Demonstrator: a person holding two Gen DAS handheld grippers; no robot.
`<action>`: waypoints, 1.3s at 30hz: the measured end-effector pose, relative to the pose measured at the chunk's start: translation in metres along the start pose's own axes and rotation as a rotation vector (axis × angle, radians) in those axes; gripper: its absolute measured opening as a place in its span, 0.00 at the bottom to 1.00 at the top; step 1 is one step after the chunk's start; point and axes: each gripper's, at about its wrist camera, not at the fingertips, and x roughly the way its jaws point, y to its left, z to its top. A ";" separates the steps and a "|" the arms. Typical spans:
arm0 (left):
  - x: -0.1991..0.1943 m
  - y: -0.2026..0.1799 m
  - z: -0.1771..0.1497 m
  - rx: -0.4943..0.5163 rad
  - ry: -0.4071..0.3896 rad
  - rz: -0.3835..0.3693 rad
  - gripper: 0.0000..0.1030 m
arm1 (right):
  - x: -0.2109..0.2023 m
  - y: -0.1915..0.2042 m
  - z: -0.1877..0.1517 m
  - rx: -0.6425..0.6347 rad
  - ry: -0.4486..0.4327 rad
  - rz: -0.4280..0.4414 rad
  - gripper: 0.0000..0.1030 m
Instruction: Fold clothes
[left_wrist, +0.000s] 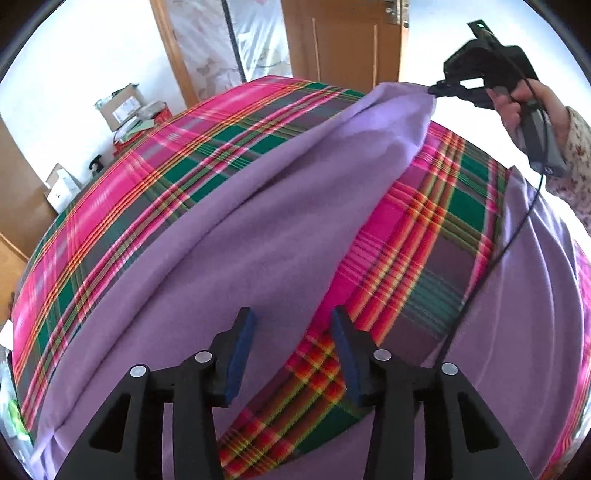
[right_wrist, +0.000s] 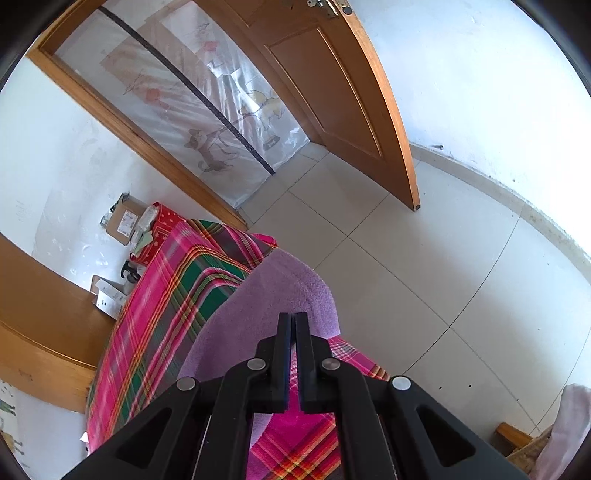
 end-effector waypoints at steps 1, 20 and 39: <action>0.000 -0.001 0.000 -0.001 -0.001 -0.004 0.44 | 0.000 0.000 0.000 -0.001 0.001 0.000 0.02; -0.028 -0.004 -0.013 -0.028 -0.036 -0.176 0.03 | -0.026 -0.007 -0.001 -0.055 -0.043 -0.075 0.02; -0.062 0.019 -0.031 -0.189 0.005 -0.235 0.17 | -0.081 -0.002 -0.030 -0.115 -0.056 -0.091 0.04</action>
